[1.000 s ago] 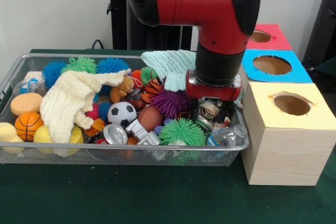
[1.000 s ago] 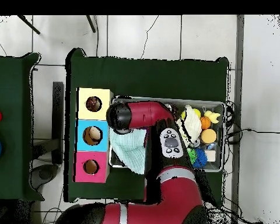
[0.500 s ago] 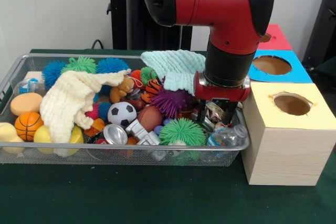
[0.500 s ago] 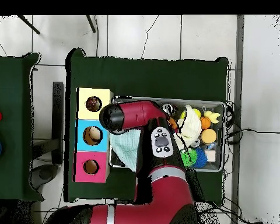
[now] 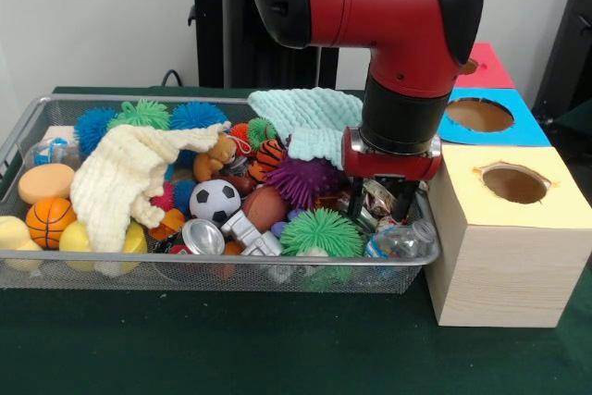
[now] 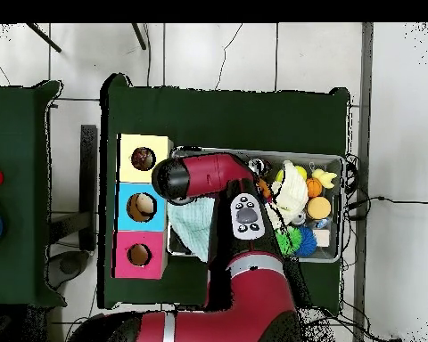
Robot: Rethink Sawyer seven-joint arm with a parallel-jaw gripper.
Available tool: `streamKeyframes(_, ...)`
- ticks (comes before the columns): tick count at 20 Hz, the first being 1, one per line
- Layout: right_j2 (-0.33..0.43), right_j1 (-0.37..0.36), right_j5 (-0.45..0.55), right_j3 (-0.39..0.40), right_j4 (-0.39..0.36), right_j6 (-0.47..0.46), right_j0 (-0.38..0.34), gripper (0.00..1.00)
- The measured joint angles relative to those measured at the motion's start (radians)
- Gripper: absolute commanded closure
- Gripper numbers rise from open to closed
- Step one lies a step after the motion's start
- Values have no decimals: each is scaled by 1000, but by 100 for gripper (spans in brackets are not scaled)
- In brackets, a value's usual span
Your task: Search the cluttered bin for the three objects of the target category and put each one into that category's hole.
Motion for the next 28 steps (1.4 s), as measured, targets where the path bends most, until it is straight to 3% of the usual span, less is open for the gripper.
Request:
streamKeyframes(8, -14, 28, -8, -33, 1, 0, 19, 0)
streamKeyframes(12, -73, 96, -21, -104, 6, 1, 67, 0)
streamKeyframes(15, -107, 107, -11, -126, 20, 1, 96, 0)
streamKeyframes(28, -150, 118, -10, -137, 64, 2, 126, 0)
